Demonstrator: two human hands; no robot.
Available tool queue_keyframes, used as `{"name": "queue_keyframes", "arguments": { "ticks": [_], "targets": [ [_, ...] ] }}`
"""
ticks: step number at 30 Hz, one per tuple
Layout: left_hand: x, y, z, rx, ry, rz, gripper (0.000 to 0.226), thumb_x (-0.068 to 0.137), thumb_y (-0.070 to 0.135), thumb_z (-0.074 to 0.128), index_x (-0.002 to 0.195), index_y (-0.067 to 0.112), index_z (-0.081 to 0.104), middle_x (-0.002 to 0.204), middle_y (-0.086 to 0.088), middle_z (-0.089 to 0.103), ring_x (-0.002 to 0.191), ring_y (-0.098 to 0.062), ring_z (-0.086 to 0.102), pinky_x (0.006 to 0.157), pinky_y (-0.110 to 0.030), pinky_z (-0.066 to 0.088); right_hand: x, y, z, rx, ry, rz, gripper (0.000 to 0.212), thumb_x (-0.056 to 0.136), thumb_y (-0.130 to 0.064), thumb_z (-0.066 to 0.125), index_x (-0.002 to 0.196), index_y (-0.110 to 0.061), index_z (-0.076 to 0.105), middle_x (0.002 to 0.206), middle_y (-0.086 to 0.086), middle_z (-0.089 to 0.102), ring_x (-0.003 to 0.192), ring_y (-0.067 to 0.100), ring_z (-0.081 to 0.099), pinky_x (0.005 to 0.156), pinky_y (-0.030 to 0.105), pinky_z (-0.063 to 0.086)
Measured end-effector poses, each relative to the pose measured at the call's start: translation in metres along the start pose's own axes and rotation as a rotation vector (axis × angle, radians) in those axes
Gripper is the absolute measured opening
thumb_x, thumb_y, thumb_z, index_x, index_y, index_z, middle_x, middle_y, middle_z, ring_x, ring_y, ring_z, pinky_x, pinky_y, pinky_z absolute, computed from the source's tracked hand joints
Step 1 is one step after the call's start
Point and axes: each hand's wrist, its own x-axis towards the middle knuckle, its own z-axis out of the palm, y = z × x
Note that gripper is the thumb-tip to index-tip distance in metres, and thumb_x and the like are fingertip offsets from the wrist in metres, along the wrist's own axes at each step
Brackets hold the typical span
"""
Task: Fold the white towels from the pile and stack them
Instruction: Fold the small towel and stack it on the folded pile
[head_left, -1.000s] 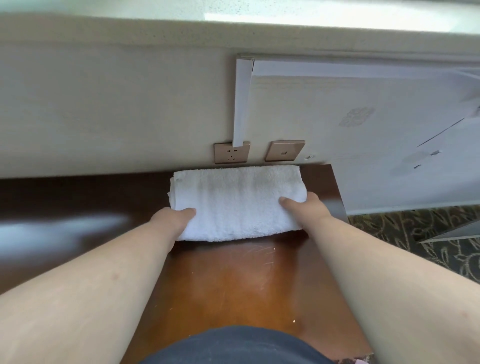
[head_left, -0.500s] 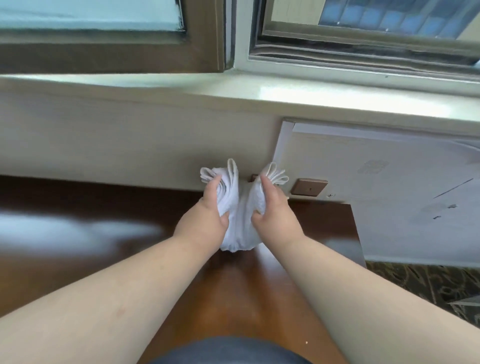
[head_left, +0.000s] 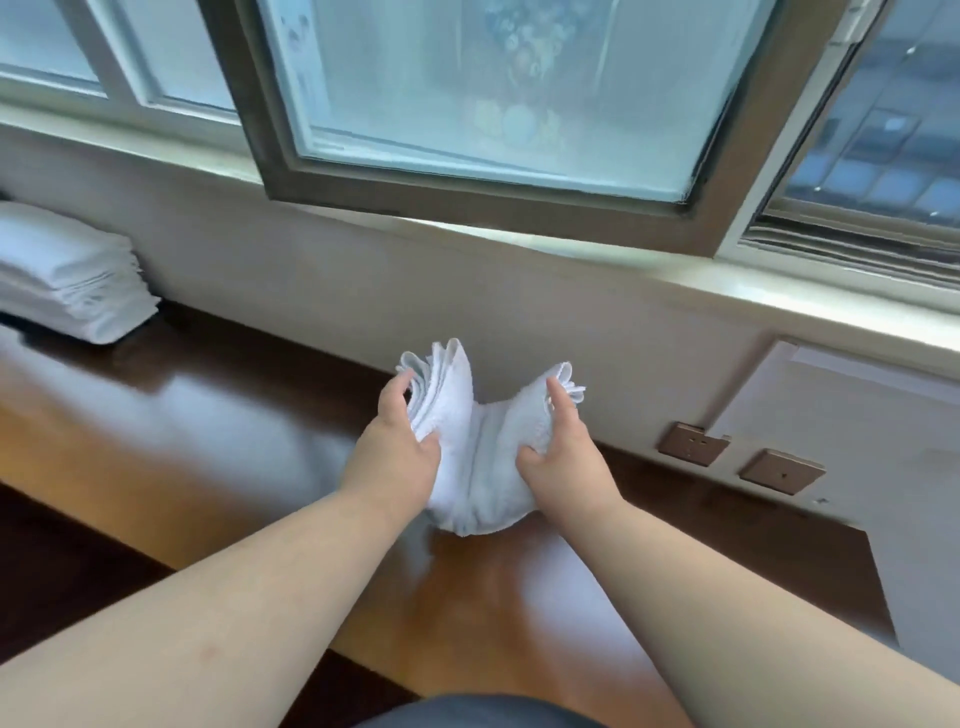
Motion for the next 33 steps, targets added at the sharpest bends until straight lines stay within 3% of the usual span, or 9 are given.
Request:
{"name": "queue_keyframes", "arguments": {
  "ticks": [4, 8, 11, 14, 19, 21, 23, 28, 33],
  "targets": [
    [0.001, -0.063, -0.089, -0.042, 0.087, -0.024, 0.069, 0.089, 0.025, 0.054, 0.137, 0.057, 0.016, 0.139, 0.009, 0.051, 0.090, -0.017, 0.054, 0.071, -0.029, 0.038, -0.018, -0.056, 0.056, 0.003, 0.000, -0.044, 0.085, 0.085, -0.020, 0.053, 0.150, -0.052, 0.009, 0.152, -0.017, 0.038, 0.076, -0.007, 0.053, 0.061, 0.017, 0.041],
    [-0.004, -0.120, -0.183, 0.038, 0.095, 0.010, 0.066, 0.095, 0.024, 0.050, 0.140, 0.060, 0.018, 0.154, 0.011, 0.035, 0.125, -0.018, 0.051, 0.088, -0.024, 0.034, -0.040, -0.123, 0.126, -0.020, 0.005, -0.099, 0.086, 0.083, -0.017, 0.054, 0.151, -0.049, 0.012, 0.141, -0.010, 0.049, 0.069, -0.004, 0.054, 0.055, 0.016, 0.036],
    [-0.005, -0.162, -0.250, 0.041, 0.103, 0.026, 0.062, 0.098, 0.019, 0.046, 0.145, 0.053, 0.026, 0.156, 0.020, 0.025, 0.133, 0.003, 0.033, 0.096, -0.015, 0.024, -0.055, -0.170, 0.177, 0.011, -0.017, -0.126, 0.086, 0.079, -0.019, 0.054, 0.148, -0.053, 0.014, 0.102, -0.011, 0.062, 0.058, 0.004, 0.056, 0.051, 0.020, 0.038],
    [-0.004, -0.201, -0.312, 0.029, 0.166, -0.005, 0.058, 0.097, 0.017, 0.046, 0.142, 0.052, 0.036, 0.154, 0.014, 0.032, 0.131, -0.007, 0.040, 0.093, -0.017, 0.029, -0.060, -0.208, 0.218, 0.078, -0.025, -0.130, 0.086, 0.078, -0.018, 0.053, 0.145, -0.057, 0.016, 0.065, -0.006, 0.058, 0.043, 0.001, 0.050, 0.039, 0.013, 0.035],
    [0.000, -0.259, -0.391, 0.002, 0.259, -0.071, 0.058, 0.096, 0.023, 0.047, 0.137, 0.061, 0.031, 0.147, 0.009, 0.045, 0.100, -0.003, 0.052, 0.075, -0.015, 0.036, -0.057, -0.258, 0.270, 0.147, -0.046, -0.140, 0.087, 0.080, -0.020, 0.059, 0.150, -0.052, 0.016, 0.079, -0.014, 0.060, 0.052, 0.002, 0.055, 0.040, 0.005, 0.035],
    [0.005, -0.276, -0.413, -0.014, 0.267, -0.079, 0.057, 0.095, 0.024, 0.049, 0.135, 0.061, 0.032, 0.147, 0.010, 0.044, 0.111, -0.006, 0.053, 0.084, -0.020, 0.039, -0.053, -0.277, 0.289, 0.160, -0.060, -0.143, 0.087, 0.082, -0.021, 0.060, 0.150, -0.052, 0.017, 0.086, -0.024, 0.055, 0.058, 0.000, 0.058, 0.041, 0.004, 0.035],
    [0.015, -0.291, -0.431, 0.004, 0.272, -0.093, 0.056, 0.094, 0.026, 0.050, 0.135, 0.061, 0.031, 0.148, 0.011, 0.043, 0.122, -0.011, 0.049, 0.088, -0.022, 0.037, -0.046, -0.294, 0.310, 0.154, -0.091, -0.152, 0.086, 0.082, -0.022, 0.059, 0.149, -0.054, 0.017, 0.085, -0.016, 0.061, 0.051, 0.000, 0.057, 0.038, 0.006, 0.035],
    [0.062, -0.320, -0.463, 0.050, 0.258, -0.104, 0.056, 0.095, 0.026, 0.049, 0.134, 0.062, 0.030, 0.142, 0.009, 0.051, 0.114, -0.016, 0.057, 0.085, -0.025, 0.045, -0.014, -0.333, 0.365, 0.124, -0.154, -0.215, 0.086, 0.080, -0.022, 0.058, 0.146, -0.058, 0.016, 0.064, -0.004, 0.061, 0.039, 0.003, 0.047, 0.037, 0.014, 0.038],
    [0.136, -0.342, -0.506, 0.035, 0.269, -0.119, 0.056, 0.094, 0.027, 0.049, 0.132, 0.064, 0.032, 0.137, 0.022, 0.047, 0.076, 0.015, 0.048, 0.064, -0.010, 0.031, 0.047, -0.372, 0.416, 0.136, -0.149, -0.238, 0.085, 0.079, -0.024, 0.059, 0.145, -0.058, 0.017, 0.072, -0.009, 0.065, 0.046, 0.002, 0.055, 0.038, 0.011, 0.039]
  ]
}}
